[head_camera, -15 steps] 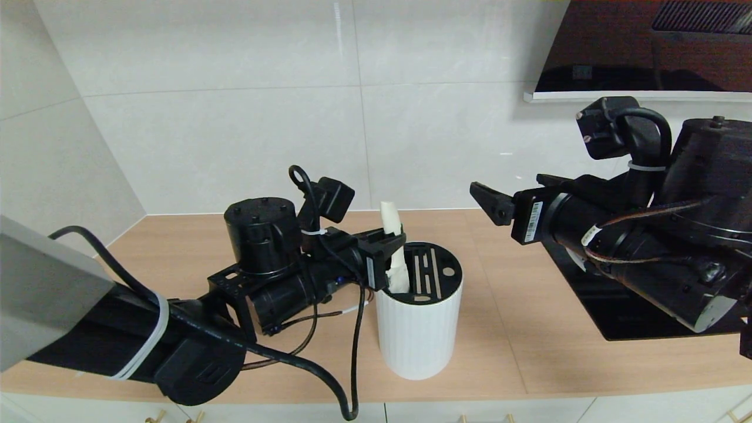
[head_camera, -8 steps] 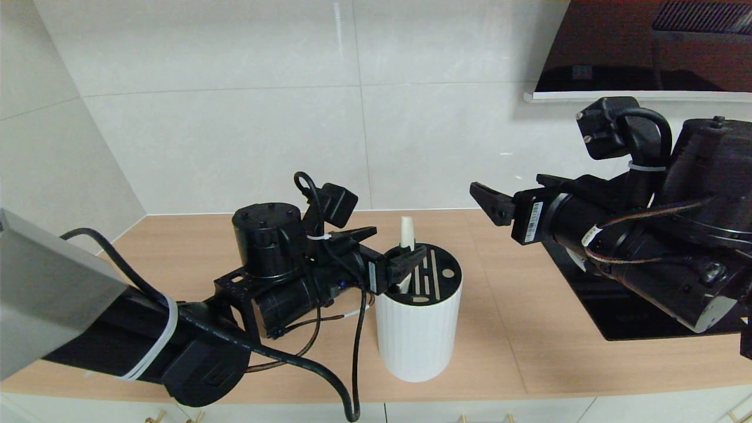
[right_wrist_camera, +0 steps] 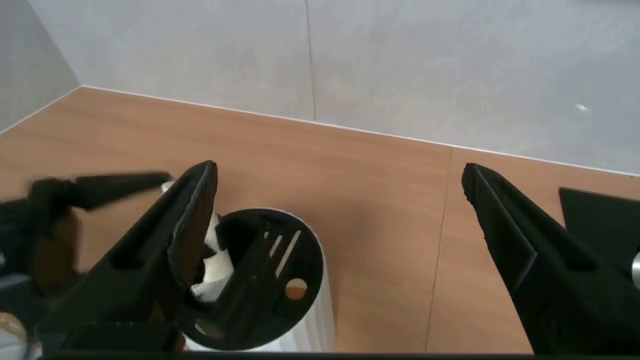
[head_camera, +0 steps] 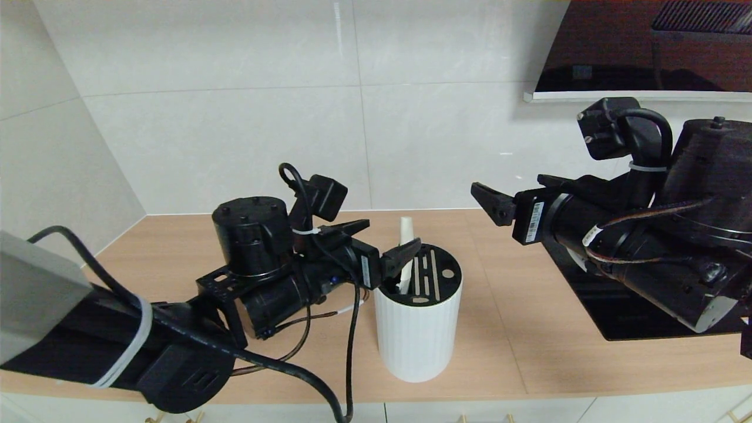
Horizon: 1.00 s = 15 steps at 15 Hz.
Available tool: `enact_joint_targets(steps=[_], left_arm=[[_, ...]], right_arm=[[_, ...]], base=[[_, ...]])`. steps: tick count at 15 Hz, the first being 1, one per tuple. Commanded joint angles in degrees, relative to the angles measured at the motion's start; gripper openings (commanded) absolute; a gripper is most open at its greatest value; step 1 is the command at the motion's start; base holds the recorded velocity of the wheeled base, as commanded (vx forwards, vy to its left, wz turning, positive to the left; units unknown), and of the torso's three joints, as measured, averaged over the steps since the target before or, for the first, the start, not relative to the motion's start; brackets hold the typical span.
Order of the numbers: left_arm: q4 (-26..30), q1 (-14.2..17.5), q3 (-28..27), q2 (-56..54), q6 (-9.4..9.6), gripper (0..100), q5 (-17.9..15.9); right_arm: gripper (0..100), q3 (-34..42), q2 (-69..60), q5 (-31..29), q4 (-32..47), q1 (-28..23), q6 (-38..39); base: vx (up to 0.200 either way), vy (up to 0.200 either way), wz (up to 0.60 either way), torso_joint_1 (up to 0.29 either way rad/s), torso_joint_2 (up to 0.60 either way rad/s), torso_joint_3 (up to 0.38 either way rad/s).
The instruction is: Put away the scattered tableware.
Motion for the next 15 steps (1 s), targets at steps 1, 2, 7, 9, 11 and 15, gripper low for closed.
enact_joint_targets(steps=[1,2,7,9,11,15], left_arm=[[0.6,0.9,3.2,-11.9,-0.01,100,1.0],[1.1,1.7,4.5,-15.5,-0.01,100,1.0],[5.8,2.5,11.9,-32.6,-0.01,100,1.4],[9.7,3.8,15.5,-38.4,0.07,100,1.7],[18.2,4.3,18.1,-46.8,-0.01,100,1.8],[34.4,9.6,19.2,-61.8,-0.28,100,3.6]], right_arm=[[100,1.0,-0.6,0.0,-0.3,-2.3,0.0],[100,1.0,-1.2,0.0,-0.3,-3.2,0.0],[100,9.6,-11.7,0.0,-0.3,-6.2,0.2],[100,16.8,-18.8,-0.1,-0.2,-7.1,0.0],[100,25.8,-30.0,-0.1,1.2,-10.6,-1.1],[100,33.2,-45.9,0.0,7.6,-23.2,-3.9]], base=[[0.000,0.000,0.00,0.000,0.00,0.000],[0.000,0.000,0.00,0.000,0.00,0.000],[0.000,0.000,0.00,0.000,0.00,0.000],[0.000,0.000,0.00,0.000,0.00,0.000],[0.000,0.000,0.00,0.000,0.00,0.000],[0.000,0.000,0.00,0.000,0.00,0.000]])
